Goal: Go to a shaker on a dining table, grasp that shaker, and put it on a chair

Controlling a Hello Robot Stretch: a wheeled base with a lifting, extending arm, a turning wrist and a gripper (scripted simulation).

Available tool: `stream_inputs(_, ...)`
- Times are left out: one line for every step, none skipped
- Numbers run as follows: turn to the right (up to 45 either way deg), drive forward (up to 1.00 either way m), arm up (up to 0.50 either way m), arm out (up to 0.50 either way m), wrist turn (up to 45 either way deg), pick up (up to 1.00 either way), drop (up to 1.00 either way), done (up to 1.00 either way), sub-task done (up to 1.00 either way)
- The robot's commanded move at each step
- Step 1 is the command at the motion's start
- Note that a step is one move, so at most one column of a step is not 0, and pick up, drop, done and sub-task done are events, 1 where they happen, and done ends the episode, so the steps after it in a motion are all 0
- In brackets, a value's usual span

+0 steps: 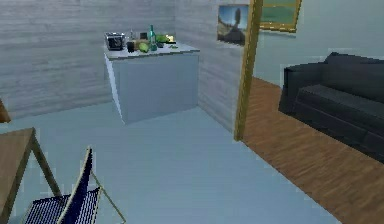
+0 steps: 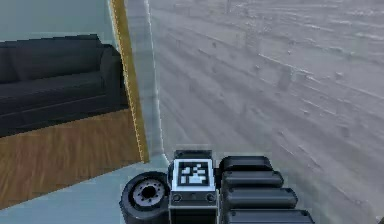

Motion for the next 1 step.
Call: stream_inputs(0.0,1.00,0.00,0.00,0.0,0.00,0.00,0.00,0.00)
